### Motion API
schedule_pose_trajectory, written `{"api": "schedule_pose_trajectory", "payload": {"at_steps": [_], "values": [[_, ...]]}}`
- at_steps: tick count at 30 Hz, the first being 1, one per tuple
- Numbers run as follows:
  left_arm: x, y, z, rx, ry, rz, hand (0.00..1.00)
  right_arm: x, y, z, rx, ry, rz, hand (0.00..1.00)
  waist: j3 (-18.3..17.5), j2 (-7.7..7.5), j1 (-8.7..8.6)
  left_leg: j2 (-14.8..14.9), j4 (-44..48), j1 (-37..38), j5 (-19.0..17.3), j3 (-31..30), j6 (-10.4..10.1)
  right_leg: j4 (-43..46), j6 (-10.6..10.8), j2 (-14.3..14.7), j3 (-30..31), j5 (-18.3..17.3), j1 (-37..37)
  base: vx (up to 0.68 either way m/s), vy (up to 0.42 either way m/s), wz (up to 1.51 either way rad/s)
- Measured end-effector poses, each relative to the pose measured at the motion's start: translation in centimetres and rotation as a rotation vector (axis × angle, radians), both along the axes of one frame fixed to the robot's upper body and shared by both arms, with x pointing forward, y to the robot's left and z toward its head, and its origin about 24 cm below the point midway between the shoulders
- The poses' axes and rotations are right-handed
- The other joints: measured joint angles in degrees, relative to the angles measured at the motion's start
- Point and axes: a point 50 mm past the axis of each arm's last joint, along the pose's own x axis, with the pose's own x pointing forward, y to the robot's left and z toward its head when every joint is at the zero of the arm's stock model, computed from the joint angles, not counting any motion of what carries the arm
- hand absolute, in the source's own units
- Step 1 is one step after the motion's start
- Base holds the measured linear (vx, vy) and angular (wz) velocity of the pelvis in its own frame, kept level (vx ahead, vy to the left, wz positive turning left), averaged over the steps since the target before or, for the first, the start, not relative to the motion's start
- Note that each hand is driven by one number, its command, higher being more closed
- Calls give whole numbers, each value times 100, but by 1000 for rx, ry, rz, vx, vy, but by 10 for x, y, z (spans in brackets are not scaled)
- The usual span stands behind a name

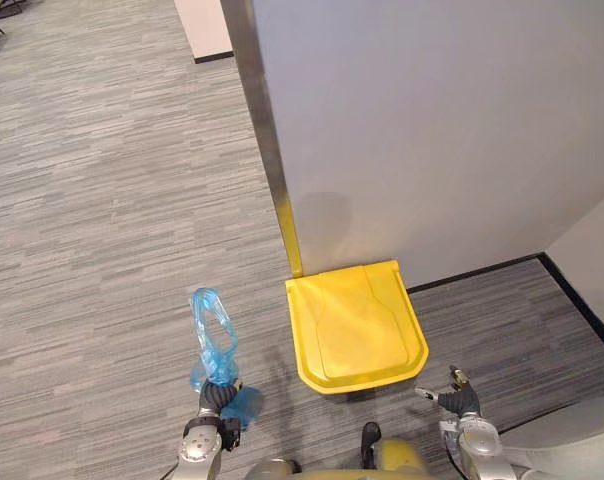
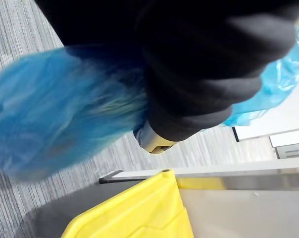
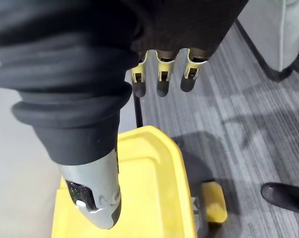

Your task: Gather rubbish on tea table into small bin, then transfer packed bag to large trash can.

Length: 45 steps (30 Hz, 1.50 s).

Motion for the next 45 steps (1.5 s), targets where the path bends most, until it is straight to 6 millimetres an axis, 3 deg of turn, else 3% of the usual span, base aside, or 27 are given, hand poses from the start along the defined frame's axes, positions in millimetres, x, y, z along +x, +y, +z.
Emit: {"api": "schedule_pose_trajectory", "payload": {"at_steps": [11, 18, 26, 33, 38, 41, 45], "values": [[-7, -1, -5, -2, 33, -8, 100, -3, 6, -3, 48, -8, -51, 0, -99, -161, 34, -166, -54, 48, 60, -127, 27, -1531, 104, 24, 1, 843, 788, -10, 38, 2], [-16, -3, -11, 1, 72, -20, 100, -5, 10, -5, 60, -3, -55, 0, -118, -206, 149, -153, -314, 175, 94, -226, 14, -1751, 45, 82, 10, 1103, 874, -115, -13, 0], [-14, -2, -10, 3, 68, -20, 100, -15, 13, -9, 71, 22, -64, 0, -134, -286, 163, -94, -438, 177, 111, -316, -80, -1775, 46, 74, -18, 1076, 842, -68, -20, 1], [-12, -4, -10, -3, 63, -19, 100, -21, 13, -12, 75, 36, -76, 0, -148, -328, 120, -95, -504, -79, 302, -805, -127, -1745, 47, 97, -448, 964, 762, 54, -9, 31], [-8, -4, -5, -2, 33, -18, 100, -6, 13, -6, 83, -12, -85, 0, -44, -413, 185, -171, 87, -483, 428, -721, -294, -1232, 2, -107, -818, 612, 652, 55, 21, 45], [-7, -4, -1, 1, 17, -18, 100, 7, 13, 1, 80, -56, -88, 0, -32, -396, 182, -166, 115, -491, 466, -543, -236, -1059, -7, -162, -846, 504, 556, -9, 19, 12], [-3, -6, 0, -6, 6, -24, 100, 6, 10, 1, 81, -60, -113, 0, -10, -304, 144, -63, -497, -323, 545, -520, -134, -1092, -17, -37, -963, 497, 532, -31, -21, 12]]}}
